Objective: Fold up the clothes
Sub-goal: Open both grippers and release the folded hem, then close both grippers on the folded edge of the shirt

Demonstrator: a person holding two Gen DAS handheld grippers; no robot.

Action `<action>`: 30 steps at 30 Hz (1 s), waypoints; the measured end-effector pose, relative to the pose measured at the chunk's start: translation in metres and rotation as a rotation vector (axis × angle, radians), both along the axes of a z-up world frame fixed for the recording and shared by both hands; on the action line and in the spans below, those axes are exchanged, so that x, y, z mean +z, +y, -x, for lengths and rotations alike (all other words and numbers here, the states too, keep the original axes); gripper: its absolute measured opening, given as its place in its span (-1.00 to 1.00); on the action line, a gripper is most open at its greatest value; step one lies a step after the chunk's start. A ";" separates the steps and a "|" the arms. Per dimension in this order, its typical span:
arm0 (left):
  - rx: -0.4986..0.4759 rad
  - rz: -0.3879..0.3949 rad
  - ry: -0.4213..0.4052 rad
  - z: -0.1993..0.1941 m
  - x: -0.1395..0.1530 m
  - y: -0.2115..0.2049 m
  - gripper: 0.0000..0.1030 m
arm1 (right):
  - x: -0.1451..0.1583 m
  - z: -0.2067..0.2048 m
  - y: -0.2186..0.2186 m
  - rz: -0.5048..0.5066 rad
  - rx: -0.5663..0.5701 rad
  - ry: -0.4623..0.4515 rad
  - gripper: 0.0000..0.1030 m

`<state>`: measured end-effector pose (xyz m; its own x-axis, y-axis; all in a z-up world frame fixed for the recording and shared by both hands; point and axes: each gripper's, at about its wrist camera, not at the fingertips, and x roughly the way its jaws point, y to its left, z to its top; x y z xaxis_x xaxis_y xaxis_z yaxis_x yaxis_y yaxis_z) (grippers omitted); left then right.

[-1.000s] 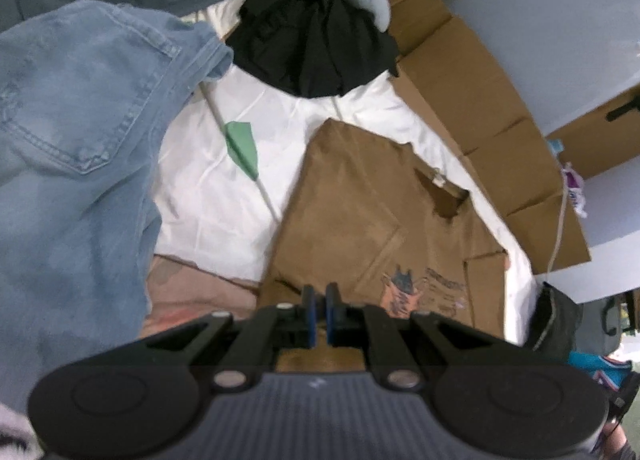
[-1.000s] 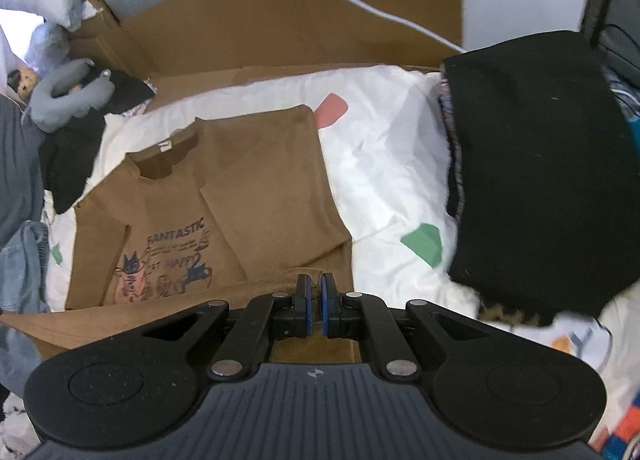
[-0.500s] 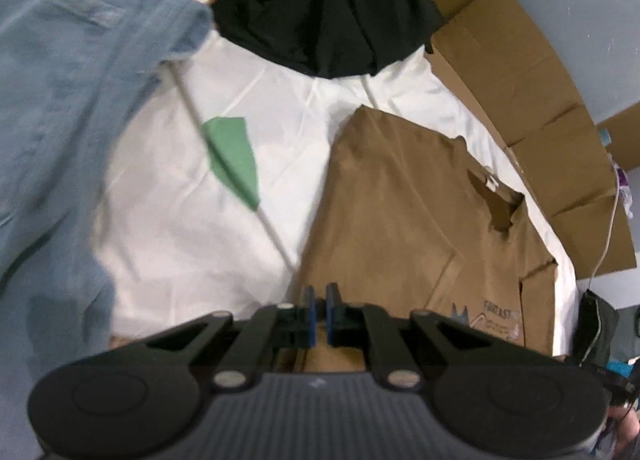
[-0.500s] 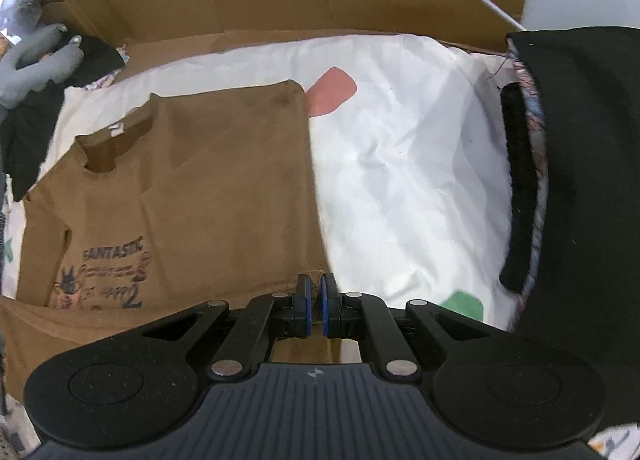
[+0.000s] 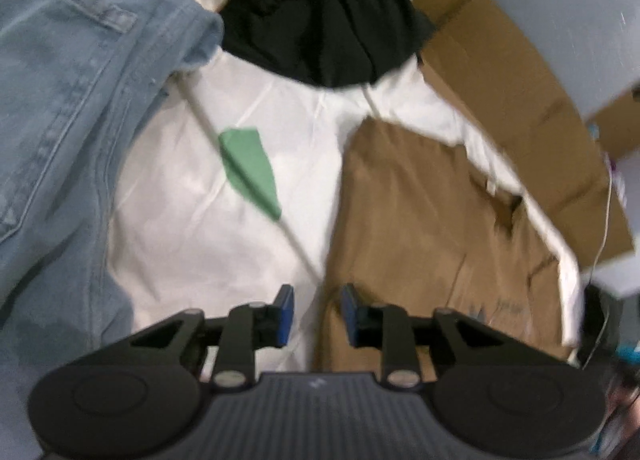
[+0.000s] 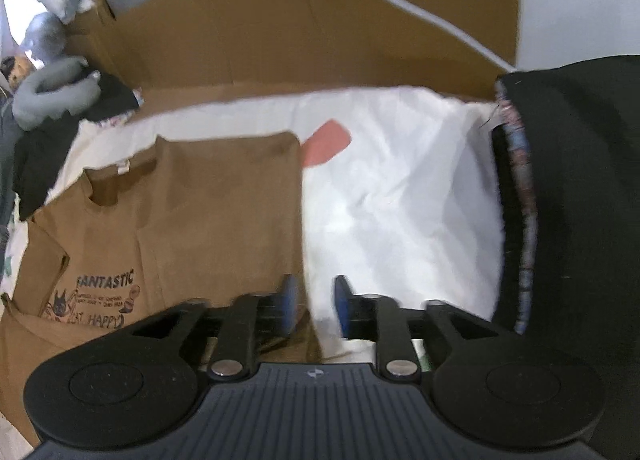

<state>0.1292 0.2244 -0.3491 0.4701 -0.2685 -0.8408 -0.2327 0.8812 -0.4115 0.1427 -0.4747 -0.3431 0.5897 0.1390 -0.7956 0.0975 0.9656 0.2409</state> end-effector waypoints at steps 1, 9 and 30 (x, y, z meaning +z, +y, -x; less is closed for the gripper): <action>-0.031 -0.018 0.006 0.001 -0.003 -0.004 -0.48 | 0.001 0.004 -0.002 0.014 0.008 -0.005 -0.17; -0.117 -0.044 0.023 -0.005 -0.026 -0.018 -0.48 | -0.014 0.018 0.010 0.138 0.121 0.037 -0.17; -0.200 0.021 -0.015 -0.037 -0.044 -0.030 -0.60 | -0.040 -0.024 0.044 0.175 0.283 0.020 -0.18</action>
